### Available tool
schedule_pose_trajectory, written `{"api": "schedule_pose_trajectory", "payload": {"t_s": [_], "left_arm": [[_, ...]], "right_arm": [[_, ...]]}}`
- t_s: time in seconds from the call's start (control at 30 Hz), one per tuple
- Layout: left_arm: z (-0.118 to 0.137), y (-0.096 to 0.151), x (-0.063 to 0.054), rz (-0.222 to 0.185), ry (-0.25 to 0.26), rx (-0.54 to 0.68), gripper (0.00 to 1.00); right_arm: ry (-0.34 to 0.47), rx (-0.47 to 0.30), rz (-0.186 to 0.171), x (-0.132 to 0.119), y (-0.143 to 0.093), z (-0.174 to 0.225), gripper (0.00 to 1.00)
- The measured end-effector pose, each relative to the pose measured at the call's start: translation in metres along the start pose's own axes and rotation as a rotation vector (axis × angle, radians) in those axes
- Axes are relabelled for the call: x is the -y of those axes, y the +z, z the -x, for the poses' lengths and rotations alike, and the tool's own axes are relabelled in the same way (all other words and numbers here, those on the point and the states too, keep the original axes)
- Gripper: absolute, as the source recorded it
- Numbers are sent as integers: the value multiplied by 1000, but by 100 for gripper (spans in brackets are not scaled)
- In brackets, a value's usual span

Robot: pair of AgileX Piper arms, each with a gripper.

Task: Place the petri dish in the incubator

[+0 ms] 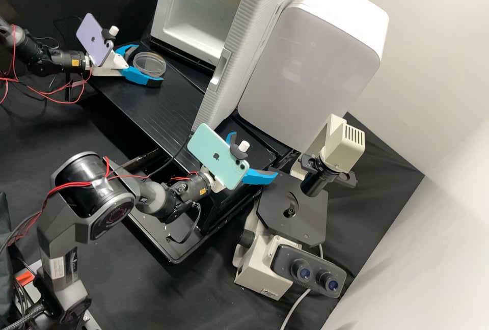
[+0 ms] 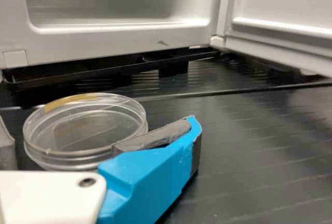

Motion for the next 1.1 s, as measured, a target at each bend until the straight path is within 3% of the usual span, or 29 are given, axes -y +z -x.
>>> {"api": "schedule_pose_trajectory", "payload": {"t_s": [0.3, 0.6, 0.87, 1.0, 1.1], "left_arm": [[16, 6, 7, 73, -9, 58, 100], [16, 6, 6, 71, -3, 61, 100], [14, 4, 5, 19, -9, 39, 100], [9, 2, 3, -30, -10, 0, 100], [3, 2, 1, -39, 2, -23, 100]], "right_arm": [[0, 0, 0, 0, 0, 0, 100], [0, 0, 0, 0, 0, 0, 100], [0, 0, 0, 0, 0, 0, 100], [0, 0, 0, 0, 0, 0, 100], [0, 0, 0, 0, 0, 0, 100]]}}
